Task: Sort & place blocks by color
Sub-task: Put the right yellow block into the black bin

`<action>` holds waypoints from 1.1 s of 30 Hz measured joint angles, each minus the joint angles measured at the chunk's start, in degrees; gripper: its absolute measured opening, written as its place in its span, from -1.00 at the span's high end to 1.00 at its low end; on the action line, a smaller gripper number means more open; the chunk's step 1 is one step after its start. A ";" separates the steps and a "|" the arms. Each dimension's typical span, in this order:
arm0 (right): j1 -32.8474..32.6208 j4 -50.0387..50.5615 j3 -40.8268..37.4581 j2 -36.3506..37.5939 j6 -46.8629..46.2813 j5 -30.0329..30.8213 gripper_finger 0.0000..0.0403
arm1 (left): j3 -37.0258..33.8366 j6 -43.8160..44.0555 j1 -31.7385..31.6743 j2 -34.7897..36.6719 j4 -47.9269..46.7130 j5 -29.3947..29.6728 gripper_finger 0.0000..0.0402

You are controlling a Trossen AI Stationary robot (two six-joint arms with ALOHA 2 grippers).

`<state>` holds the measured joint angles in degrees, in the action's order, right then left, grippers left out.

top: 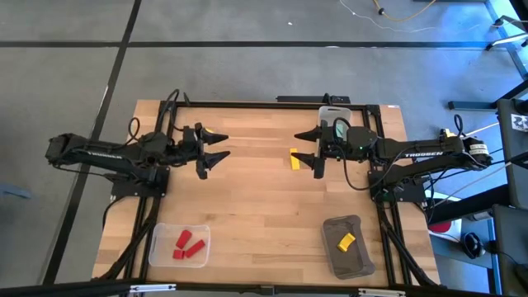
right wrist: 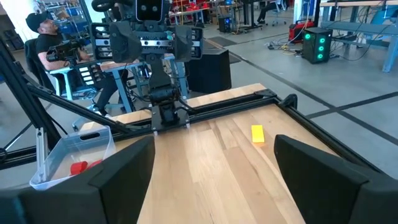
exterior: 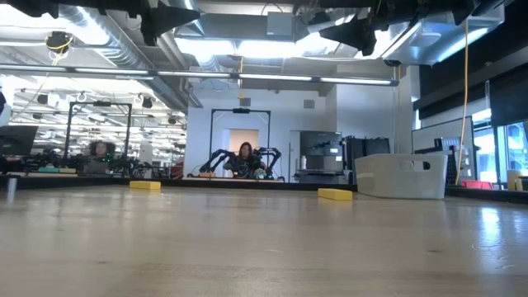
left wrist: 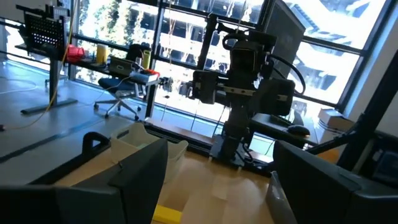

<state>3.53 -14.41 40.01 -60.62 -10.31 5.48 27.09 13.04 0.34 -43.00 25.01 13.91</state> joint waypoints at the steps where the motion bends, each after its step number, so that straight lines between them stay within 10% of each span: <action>1: 0.00 0.02 0.00 0.00 -0.01 -0.02 -0.64 | 0.02 -0.02 0.00 0.00 -0.01 0.00 -0.41; 17: -0.02 0.56 0.00 0.00 -12.00 0.75 -0.64 | 0.07 -0.11 0.00 -0.02 -0.06 1.60 -0.41; 33: 1.60 62.97 26.41 -26.18 -43.44 7.09 -0.64 | 0.10 -0.05 0.00 -0.04 -0.04 2.00 -0.41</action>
<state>5.13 48.55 66.42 -86.80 -53.75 12.57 27.20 12.99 0.34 -43.05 24.97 15.91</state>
